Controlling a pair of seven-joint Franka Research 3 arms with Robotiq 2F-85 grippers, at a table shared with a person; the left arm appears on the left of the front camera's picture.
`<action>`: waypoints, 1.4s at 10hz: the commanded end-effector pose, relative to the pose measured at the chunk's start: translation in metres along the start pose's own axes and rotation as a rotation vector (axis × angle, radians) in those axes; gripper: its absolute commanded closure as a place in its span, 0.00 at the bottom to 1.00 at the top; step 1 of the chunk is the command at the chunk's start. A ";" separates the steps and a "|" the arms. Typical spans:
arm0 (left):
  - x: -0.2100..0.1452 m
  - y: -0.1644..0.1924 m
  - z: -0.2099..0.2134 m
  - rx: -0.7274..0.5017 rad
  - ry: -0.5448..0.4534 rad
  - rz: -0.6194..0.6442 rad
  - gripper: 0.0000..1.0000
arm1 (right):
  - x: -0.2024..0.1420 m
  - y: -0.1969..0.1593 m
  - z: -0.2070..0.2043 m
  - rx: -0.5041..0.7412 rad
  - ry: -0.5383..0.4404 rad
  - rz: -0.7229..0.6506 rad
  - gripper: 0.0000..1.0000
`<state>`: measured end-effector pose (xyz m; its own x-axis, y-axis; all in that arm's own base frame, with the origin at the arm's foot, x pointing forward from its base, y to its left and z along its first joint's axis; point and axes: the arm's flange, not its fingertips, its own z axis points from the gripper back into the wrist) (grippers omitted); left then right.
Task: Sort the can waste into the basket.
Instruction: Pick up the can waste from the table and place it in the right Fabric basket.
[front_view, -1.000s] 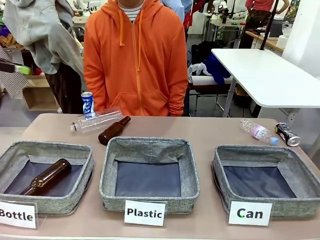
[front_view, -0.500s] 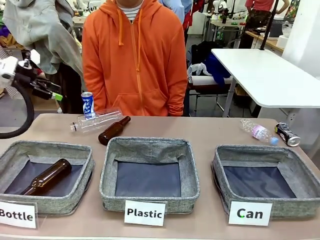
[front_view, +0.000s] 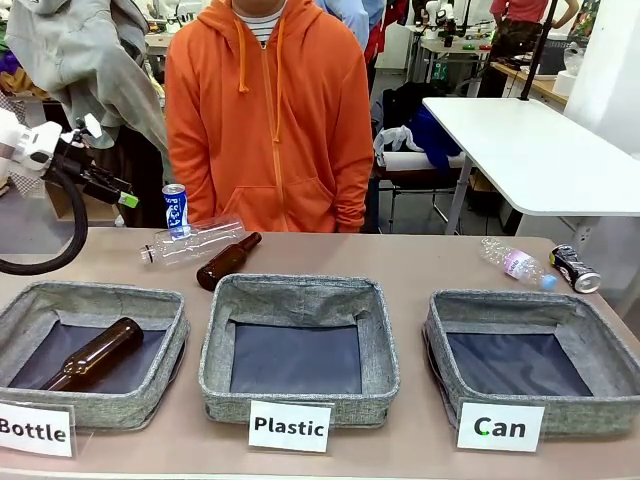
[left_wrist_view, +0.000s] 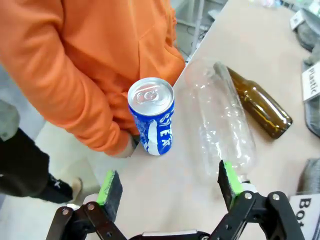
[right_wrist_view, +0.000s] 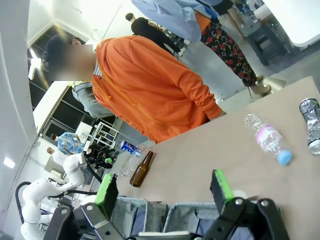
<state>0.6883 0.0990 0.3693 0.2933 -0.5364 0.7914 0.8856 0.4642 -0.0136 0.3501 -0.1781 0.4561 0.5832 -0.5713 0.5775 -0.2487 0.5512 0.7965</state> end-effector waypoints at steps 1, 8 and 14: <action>0.001 0.001 0.000 0.005 0.002 0.030 0.00 | 0.001 0.002 0.001 -0.007 0.004 -0.014 0.00; -0.004 0.045 -0.079 -0.065 -0.067 -0.094 0.00 | 0.001 0.002 0.001 -0.007 0.004 -0.014 0.00; 0.003 0.064 -0.116 -0.052 -0.120 -0.120 0.00 | 0.001 0.002 0.001 -0.007 0.004 -0.014 0.00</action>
<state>0.7769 0.0453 0.3001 0.1625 -0.5036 0.8485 0.9244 0.3784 0.0476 0.3501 -0.1781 0.4561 0.5831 -0.5714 0.5775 -0.2488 0.5511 0.7965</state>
